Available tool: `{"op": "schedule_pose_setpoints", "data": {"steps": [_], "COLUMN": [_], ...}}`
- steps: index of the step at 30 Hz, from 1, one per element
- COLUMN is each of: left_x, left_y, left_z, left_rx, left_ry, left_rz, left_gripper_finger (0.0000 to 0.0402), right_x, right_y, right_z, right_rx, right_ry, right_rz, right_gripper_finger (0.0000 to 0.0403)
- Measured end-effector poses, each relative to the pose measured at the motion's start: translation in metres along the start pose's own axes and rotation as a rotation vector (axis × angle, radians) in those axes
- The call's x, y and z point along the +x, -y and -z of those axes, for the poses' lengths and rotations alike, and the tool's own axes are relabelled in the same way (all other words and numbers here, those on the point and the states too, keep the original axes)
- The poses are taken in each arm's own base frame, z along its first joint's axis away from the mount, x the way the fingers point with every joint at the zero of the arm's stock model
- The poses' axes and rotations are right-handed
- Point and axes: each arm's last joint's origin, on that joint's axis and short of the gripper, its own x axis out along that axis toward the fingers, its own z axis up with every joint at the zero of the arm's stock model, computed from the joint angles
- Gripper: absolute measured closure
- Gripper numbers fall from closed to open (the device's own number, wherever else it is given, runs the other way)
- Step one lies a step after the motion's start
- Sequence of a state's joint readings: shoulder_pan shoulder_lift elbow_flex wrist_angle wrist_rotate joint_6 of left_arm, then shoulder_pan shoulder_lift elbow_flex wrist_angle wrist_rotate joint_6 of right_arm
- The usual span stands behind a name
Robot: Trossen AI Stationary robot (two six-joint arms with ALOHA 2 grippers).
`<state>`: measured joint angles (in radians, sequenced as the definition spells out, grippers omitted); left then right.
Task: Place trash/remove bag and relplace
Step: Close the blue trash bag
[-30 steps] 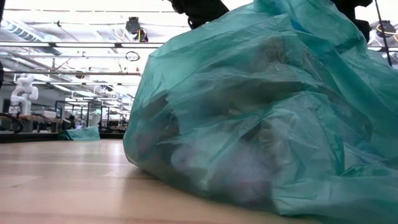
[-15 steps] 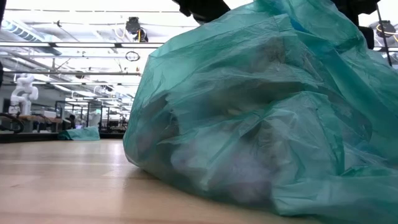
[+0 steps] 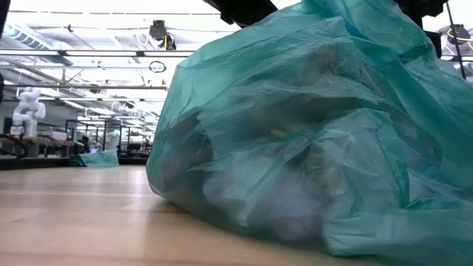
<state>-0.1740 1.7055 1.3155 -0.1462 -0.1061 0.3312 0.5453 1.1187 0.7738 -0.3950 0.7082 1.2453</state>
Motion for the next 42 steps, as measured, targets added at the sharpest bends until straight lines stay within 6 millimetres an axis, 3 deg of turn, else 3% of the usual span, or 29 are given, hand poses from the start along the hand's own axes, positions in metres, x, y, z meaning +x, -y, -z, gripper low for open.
{"op": "schedule_pose_setpoints", "data": {"steps": [14,23,27,35,42], "left_x": [0.002,0.014,0.016,0.019,0.016], "left_y": [0.004,0.008,0.006,0.006,0.008], "left_z": [0.0,0.005,0.004,0.001,0.004], "left_rx": [0.037,0.056,0.052,0.025,-0.05], "left_ry": [-0.028,-0.036,-0.045,0.007,-0.05], "left_rz": [-0.069,-0.068,-0.159,-0.169,-0.103], "left_gripper_finger": [0.0321,0.0322,0.0322,0.0394,0.04], "right_x": [0.0,0.0,0.0,0.0,0.0], "right_y": [-0.001,-0.001,-0.001,-0.001,0.001], "right_z": [0.0,0.0,0.0,0.0,0.001], "right_rx": [0.006,0.007,0.008,0.01,0.0], "right_ry": [0.003,0.004,0.005,0.005,-0.009], "right_rz": [-0.007,-0.007,-0.008,-0.011,0.008], "right_gripper_finger": [0.03,0.03,0.03,0.03,0.03]}}
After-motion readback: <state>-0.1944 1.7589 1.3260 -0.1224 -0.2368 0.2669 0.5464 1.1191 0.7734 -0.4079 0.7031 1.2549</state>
